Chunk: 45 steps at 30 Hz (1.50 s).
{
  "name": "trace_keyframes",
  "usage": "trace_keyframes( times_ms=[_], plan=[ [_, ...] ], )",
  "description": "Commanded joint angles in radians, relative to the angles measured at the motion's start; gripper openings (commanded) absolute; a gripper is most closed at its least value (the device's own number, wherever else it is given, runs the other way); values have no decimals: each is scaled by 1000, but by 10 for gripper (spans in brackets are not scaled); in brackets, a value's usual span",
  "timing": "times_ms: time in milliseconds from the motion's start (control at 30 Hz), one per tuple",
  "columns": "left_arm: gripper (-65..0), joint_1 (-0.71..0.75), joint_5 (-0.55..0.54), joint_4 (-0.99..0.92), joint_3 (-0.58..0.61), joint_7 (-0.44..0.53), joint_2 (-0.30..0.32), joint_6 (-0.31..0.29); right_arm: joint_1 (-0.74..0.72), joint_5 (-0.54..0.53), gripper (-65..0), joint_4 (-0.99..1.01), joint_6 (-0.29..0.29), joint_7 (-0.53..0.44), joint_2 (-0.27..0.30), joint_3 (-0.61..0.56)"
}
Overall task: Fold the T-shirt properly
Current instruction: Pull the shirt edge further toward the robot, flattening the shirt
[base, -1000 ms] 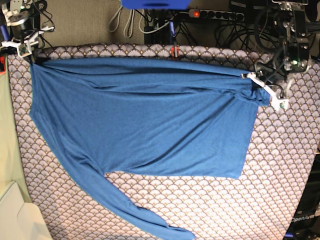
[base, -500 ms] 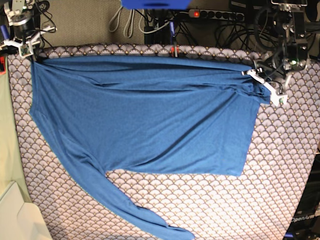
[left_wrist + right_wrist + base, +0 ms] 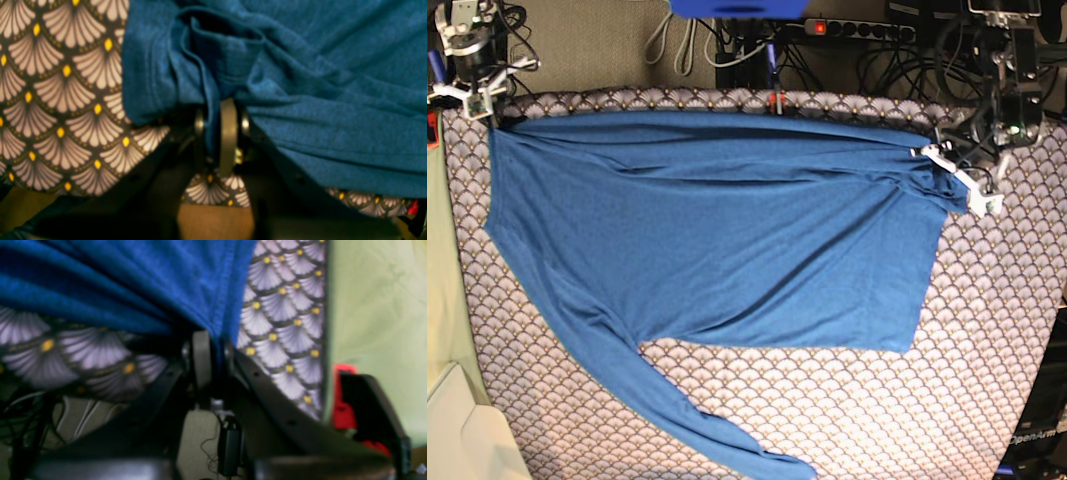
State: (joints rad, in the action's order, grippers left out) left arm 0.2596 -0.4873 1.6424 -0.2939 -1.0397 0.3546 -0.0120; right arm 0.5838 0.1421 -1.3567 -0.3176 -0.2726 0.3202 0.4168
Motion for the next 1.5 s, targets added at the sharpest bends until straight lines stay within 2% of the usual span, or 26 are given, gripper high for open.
trace_keyframes(
  times_ms=[0,133,167,233,433,533,667,800,1167,1300,1467],
  plan=[
    [-646,-7,6,11,-6,8,16,2,-11,-12,-650,-14,18,-17,4,20],
    [-646,-10,3,11,-5,6,14,1,-28,-12,-648,-13,18,-15,-5,54],
    [-646,-16,-1,11,-3,6,14,1,-28,-12,-629,-13,18,-15,-5,54],
    [-646,-21,5,11,-3,-1,14,1,-29,-12,-577,-13,18,-15,-5,54],
    [-645,-58,5,11,-6,-89,21,1,-29,-12,-363,-13,16,-17,-5,47],
    [-645,-76,5,11,-8,-121,16,1,-28,-12,-291,-13,16,-17,-5,47],
    [-645,-84,6,11,-6,-115,14,1,-28,-12,-221,-13,16,-17,-19,52],
    [-649,-85,6,11,-6,-115,14,1,-26,-12,-191,-13,16,-18,-19,52],
    [-641,-85,2,11,-6,-115,14,-1,-26,-12,-168,-14,15,-24,-19,54],
    [-579,-84,-4,15,-9,-116,14,-1,-26,-12,-152,-14,15,-24,-19,54],
    [-541,-84,-4,11,-9,-123,-1,-1,-26,-12,-152,-14,15,-24,-19,54]
  ],
)
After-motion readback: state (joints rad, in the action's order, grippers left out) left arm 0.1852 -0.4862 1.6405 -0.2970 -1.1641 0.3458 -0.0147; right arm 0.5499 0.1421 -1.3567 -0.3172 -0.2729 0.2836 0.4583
